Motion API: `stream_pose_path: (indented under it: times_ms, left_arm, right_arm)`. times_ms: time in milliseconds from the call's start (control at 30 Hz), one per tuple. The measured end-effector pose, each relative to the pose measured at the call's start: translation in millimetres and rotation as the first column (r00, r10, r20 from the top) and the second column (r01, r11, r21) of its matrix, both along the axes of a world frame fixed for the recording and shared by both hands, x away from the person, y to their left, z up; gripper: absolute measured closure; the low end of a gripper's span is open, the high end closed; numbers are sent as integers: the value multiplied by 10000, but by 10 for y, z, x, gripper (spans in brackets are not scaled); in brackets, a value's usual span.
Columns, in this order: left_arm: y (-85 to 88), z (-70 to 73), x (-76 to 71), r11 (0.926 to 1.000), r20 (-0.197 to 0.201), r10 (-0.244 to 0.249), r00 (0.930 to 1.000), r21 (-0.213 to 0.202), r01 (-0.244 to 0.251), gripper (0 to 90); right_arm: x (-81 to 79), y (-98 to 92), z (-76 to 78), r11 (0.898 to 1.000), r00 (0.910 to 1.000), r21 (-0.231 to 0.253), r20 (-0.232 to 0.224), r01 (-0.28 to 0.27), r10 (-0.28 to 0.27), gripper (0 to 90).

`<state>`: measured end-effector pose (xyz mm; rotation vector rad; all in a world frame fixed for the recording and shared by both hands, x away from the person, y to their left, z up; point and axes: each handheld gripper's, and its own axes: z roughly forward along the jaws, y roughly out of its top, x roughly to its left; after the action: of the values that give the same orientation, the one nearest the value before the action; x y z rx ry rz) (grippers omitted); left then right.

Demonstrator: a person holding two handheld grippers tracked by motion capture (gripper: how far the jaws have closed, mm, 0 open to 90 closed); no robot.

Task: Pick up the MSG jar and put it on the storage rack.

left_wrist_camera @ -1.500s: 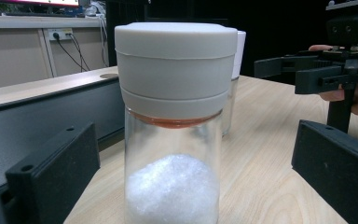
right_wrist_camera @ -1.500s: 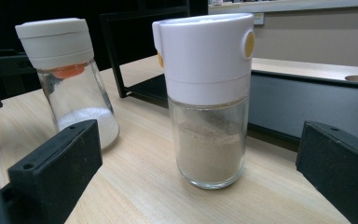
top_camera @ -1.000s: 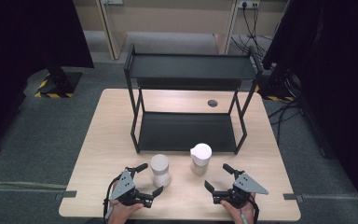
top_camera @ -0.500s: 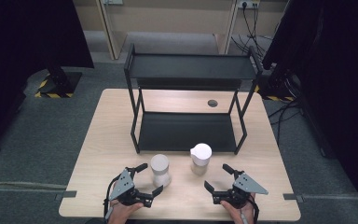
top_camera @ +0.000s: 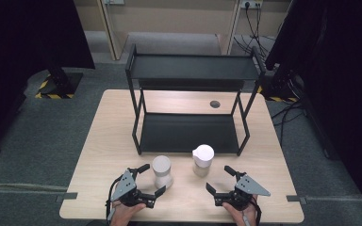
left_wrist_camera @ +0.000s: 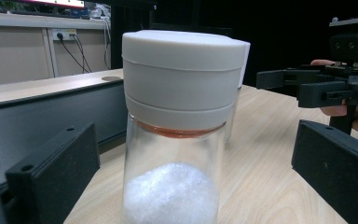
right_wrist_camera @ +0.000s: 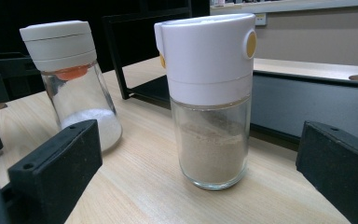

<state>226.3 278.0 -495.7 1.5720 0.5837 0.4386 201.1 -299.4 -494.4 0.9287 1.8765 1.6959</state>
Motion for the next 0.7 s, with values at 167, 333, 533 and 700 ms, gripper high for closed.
stream_pose_path:
  times_ms: [167,333,533,700]
  left_arm:
    - [-37,26,26,9999,79,-65,9999,80,64,0]
    - [-79,47,57,9996,90,-158,9998,247,156,2]
    - [-123,90,105,9991,98,-197,9998,374,193,7]
    - [-165,126,171,9979,77,-173,9998,623,168,43]
  right_arm:
    - [1,-5,-2,10000,10000,15,8,1,-1,5]
    - [3,1,-4,10000,10000,13,10,-23,23,5]
    - [10,0,-6,10000,10000,36,-15,-56,56,5]
    - [10,-3,-7,10000,10000,49,5,-63,63,5]
